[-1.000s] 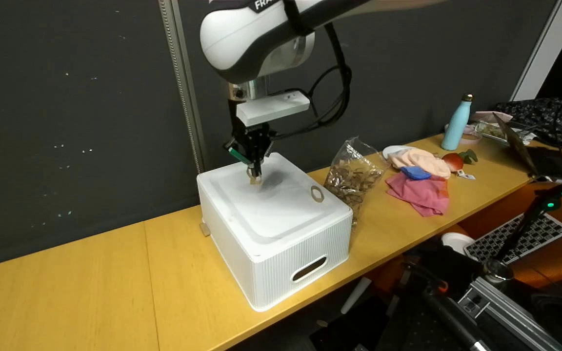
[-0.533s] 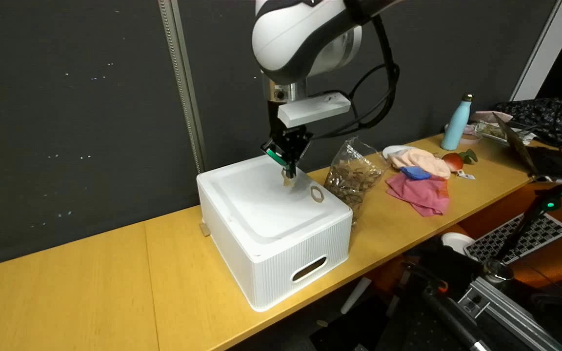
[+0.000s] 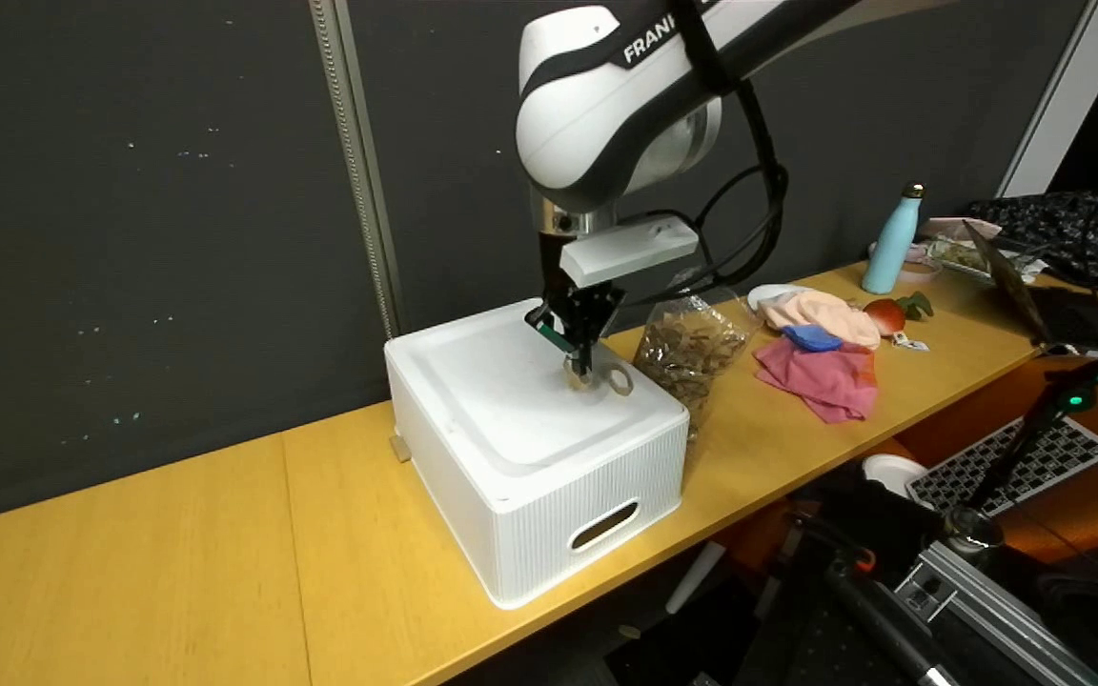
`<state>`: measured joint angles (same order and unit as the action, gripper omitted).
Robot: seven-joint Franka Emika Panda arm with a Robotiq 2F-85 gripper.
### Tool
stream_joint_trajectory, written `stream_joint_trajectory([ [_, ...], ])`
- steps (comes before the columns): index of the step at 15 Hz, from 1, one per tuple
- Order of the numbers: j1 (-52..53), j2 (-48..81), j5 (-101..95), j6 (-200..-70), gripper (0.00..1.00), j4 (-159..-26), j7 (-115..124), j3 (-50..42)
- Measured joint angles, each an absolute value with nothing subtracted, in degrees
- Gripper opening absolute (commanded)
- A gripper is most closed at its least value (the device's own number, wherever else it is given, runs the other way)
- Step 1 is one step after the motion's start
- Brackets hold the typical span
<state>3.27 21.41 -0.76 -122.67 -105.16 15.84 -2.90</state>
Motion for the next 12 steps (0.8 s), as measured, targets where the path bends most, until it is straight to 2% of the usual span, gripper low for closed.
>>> stream_joint_trajectory([
  [10, 1.64, 17.86, -0.78, -127.82, 0.00, -113.02, 16.03, -3.34],
  [12, 1.48, 17.86, -0.79, -128.07, 0.07, -113.02, 16.03, -3.55],
])
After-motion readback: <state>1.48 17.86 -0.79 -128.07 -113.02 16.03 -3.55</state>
